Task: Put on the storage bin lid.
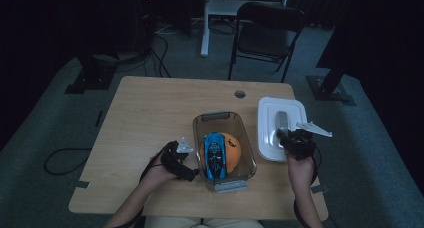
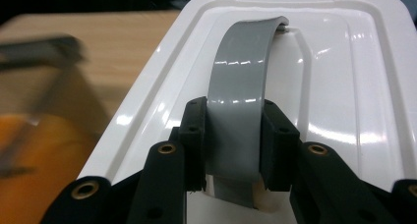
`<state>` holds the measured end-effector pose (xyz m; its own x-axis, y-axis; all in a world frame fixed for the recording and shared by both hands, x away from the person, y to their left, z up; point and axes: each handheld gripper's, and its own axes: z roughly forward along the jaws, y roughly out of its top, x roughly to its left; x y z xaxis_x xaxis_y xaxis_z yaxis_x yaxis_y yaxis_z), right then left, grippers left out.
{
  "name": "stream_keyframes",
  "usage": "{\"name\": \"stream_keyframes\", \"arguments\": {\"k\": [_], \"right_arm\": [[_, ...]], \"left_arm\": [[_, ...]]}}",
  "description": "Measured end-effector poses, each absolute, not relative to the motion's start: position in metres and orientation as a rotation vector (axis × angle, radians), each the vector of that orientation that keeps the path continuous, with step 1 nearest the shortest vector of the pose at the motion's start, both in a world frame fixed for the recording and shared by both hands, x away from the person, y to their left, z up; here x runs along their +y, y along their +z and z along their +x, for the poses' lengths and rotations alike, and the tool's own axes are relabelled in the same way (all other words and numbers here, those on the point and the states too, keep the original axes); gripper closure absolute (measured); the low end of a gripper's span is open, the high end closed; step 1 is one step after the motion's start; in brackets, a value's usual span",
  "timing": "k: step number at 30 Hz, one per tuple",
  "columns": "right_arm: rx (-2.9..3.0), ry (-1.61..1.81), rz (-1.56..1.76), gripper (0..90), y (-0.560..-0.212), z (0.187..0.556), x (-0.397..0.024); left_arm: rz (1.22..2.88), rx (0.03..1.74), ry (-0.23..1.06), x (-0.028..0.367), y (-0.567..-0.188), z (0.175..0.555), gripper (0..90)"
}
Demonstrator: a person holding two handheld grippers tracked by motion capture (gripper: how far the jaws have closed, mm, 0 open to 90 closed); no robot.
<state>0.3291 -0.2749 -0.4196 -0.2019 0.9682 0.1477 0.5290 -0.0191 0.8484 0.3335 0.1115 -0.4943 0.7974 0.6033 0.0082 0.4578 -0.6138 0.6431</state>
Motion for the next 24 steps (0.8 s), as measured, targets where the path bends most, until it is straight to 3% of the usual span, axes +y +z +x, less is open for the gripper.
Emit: {"name": "stream_keyframes", "arguments": {"k": [11, 24], "right_arm": [[1.858, 1.347, 1.387, 68.2, -0.377, 0.303, -0.236], [2.098, 1.372, 1.264, 68.2, -0.391, 0.299, -0.181]], "left_arm": [[2.366, 0.736, 0.296, 0.094, -0.493, 0.334, 1.1], [2.324, 0.782, 0.314, 0.104, -0.493, 0.334, 1.2]]}}
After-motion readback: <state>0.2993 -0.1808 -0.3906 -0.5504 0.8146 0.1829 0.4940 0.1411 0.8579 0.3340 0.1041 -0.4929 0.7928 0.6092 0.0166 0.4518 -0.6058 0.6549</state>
